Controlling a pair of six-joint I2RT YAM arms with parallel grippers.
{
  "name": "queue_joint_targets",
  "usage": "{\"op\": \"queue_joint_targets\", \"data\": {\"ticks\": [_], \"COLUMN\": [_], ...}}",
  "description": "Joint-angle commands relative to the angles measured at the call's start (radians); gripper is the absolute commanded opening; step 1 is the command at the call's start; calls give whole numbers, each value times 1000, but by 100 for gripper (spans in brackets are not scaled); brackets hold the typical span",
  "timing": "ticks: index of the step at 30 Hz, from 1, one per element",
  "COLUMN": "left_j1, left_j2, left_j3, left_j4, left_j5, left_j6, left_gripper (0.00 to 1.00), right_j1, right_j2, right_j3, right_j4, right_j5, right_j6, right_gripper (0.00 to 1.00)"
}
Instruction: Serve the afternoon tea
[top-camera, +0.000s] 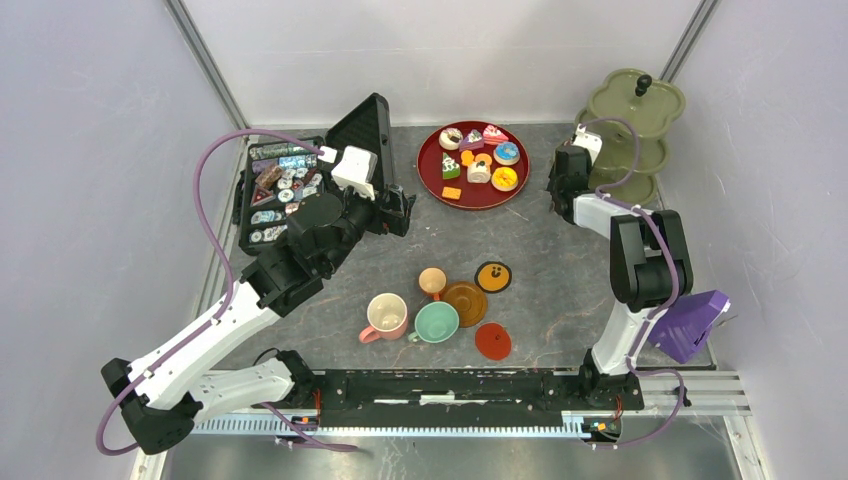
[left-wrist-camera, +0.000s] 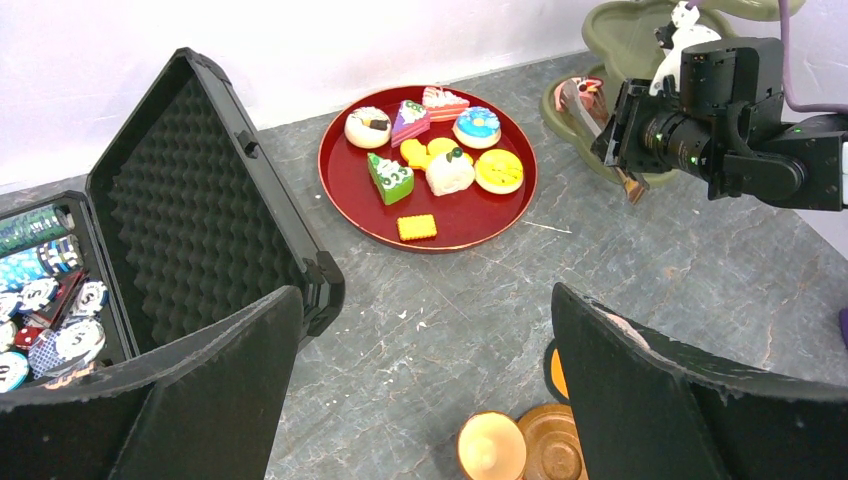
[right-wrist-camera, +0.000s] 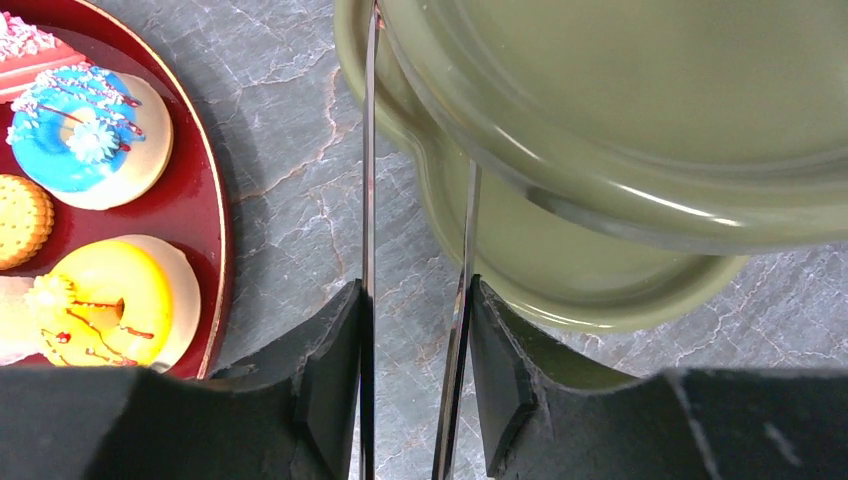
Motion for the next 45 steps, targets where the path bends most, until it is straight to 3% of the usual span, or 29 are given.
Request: {"op": "queue_joint_targets", "data": {"ticks": [1, 27, 45], "left_j1": [-5, -5, -5], "left_j2": [-16, -5, 38], "left_j3": [5, 2, 11], "left_j4": [39, 40, 42], "left_j5": [-20, -11, -57], "left_j6": [7, -4, 27], "left_gripper": [100, 100, 100], "right_j1": [-5, -5, 1], "right_j2": [2, -198, -505], "right_j3": [50, -134, -282], "right_j4": [31, -17, -228], "right_j5": [18, -55, -538], "right_j6": [-2, -84, -308], "right_gripper": [47, 55, 54]}}
